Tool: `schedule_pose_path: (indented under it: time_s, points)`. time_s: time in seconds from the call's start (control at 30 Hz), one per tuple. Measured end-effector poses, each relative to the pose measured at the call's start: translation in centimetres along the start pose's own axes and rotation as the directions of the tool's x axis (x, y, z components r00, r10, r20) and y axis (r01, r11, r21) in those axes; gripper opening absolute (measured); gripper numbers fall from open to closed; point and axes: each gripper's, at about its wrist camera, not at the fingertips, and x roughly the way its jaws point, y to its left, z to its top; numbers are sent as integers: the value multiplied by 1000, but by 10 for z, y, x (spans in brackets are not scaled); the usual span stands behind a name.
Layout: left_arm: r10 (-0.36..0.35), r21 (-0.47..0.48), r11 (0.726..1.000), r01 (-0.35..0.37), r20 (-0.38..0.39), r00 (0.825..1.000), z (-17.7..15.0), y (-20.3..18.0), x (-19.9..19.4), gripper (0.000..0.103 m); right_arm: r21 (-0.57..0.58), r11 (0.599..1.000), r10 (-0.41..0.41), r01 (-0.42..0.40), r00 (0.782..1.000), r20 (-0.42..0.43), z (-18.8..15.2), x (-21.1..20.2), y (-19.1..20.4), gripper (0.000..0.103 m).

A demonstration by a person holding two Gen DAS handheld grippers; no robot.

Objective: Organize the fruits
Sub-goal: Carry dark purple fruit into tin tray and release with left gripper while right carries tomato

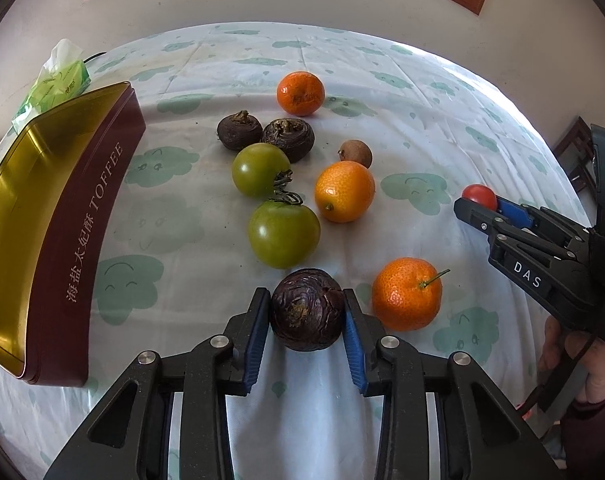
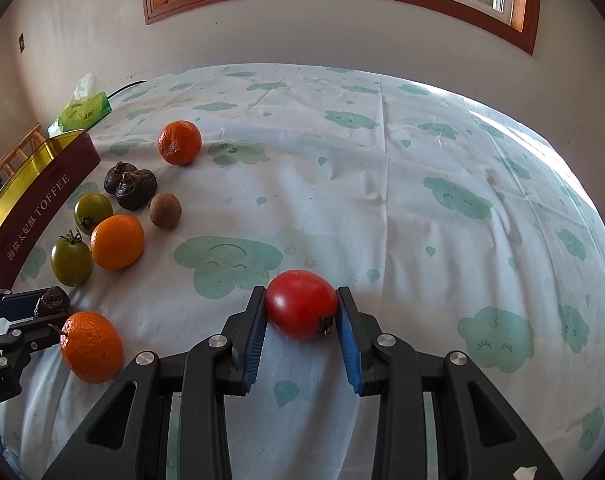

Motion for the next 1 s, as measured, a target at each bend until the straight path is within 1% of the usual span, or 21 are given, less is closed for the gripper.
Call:
schedule_pose_path:
  time_s: [0.2,0.33,0.43,0.5,0.6,0.7,0.8,0.9,1.0]
  points:
    - [-6,4,1000,6,4,1000,-1,1,-2,36,0,1000,0,0,1000,0,0,0,0,32]
    - [-4,-1,1000,4,11,1000,0,5,-11,36,-1,1000,0,0,1000,0,0,0,0,32]
    - [-1,1,1000,0,50,999,6,11,-28,36,0,1000,0,0,1000,0,0,0,0,32]
    - [24,10,1000,-25,86,996,12,18,-43,36,-1,1000,0,0,1000,0,0,0,0,32]
    - [75,-1,997,-75,138,988,23,39,-63,36,0,1000,0,0,1000,0,0,0,0,32]
    - [161,-32,987,-158,163,973,31,70,-74,36,0,1000,0,0,1000,0,0,0,0,32]
    - [231,-84,972,-221,144,962,33,107,-76,36,0,1000,0,0,1000,0,0,0,0,32]
    - [299,-121,951,-286,111,948,28,138,-72,36,0,1000,1,-1,1000,1,0,0,0,32]
    - [330,-159,935,-317,60,942,20,164,-63,36,0,1000,0,0,1000,1,0,0,0,32]
